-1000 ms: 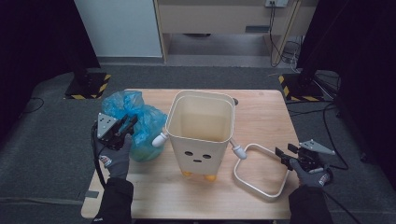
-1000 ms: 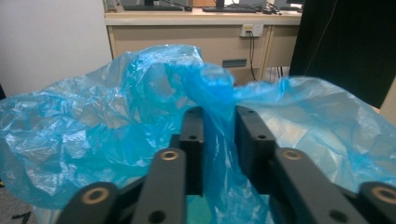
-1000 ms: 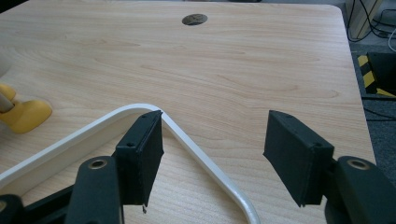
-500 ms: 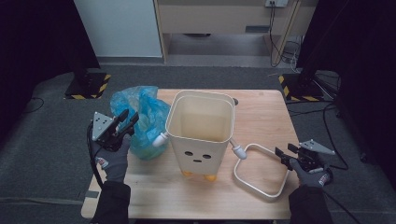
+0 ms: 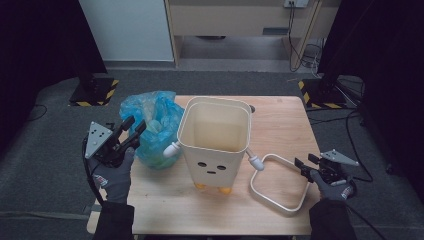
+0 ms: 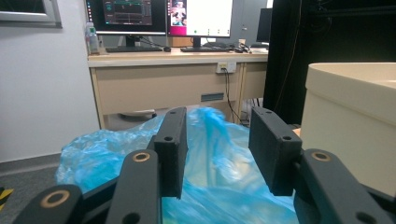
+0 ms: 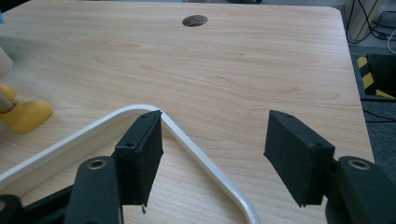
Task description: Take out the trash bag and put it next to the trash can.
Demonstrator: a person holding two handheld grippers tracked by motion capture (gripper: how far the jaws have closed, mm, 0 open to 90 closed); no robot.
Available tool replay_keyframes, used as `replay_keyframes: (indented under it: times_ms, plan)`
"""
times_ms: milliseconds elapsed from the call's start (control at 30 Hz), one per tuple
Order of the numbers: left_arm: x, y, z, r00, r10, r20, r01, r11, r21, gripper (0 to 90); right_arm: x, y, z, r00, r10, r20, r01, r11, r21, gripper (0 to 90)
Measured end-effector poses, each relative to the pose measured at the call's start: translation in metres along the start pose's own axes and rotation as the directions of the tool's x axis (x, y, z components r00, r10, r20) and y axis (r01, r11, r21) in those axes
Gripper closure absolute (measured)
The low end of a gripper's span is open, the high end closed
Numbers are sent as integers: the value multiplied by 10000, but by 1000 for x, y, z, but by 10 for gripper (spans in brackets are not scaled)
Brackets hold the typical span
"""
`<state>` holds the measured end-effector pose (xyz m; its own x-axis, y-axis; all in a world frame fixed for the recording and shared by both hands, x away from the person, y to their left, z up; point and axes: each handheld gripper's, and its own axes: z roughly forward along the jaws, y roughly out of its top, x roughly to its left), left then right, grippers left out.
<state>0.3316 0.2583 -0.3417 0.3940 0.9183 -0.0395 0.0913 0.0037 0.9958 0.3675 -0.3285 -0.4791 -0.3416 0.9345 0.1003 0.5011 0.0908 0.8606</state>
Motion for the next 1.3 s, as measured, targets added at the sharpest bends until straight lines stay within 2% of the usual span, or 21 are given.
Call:
replay_keyframes:
  times_ms: [167, 300, 467, 633, 833, 933, 1033, 1133, 1300]
  plan:
    - [-4, -2, -6, 9998, 165, 128, -167, 9998, 130, 561, -1, 0, 0, 10000, 29, 8, -29, 10000, 9, 369]
    - [-10, -9, -12, 9991, 330, 250, -342, 9984, 461, 554, -1, -1, 0, 10000, 67, 25, -67, 10000, 43, 369]
    - [-16, -28, -17, 9985, 433, 340, -467, 9932, 1063, 547, -1, -1, -1, 10000, 71, 16, -71, 10000, 3, 367]
    - [-18, -52, -19, 9981, 414, 448, -487, 9830, 1770, 540, 0, -2, -1, 9999, 134, -56, -133, 9999, 67, 367]
    - [-21, -77, -18, 9975, 384, 601, -527, 9646, 2582, 526, 0, -2, 0, 9999, 56, -133, -54, 9999, 108, 383]
    - [-24, -89, -15, 9967, 412, 694, -602, 9521, 2999, 521, 0, -3, 1, 9999, 63, -159, -60, 9998, 200, 389]
    - [-25, -101, -13, 9968, 230, 764, -475, 9402, 3374, 506, -1, -5, 2, 9999, 49, -139, -44, 9993, 376, 389]
    - [-27, -111, -12, 9959, 367, 827, -658, 9212, 3834, 494, -2, -8, 3, 9999, -24, -126, 31, 9986, 535, 388]
    - [-27, -125, -10, 9965, 323, 775, -637, 8925, 4466, 472, -5, -14, 6, 9996, -281, 12, 278, 9946, 1002, 407]
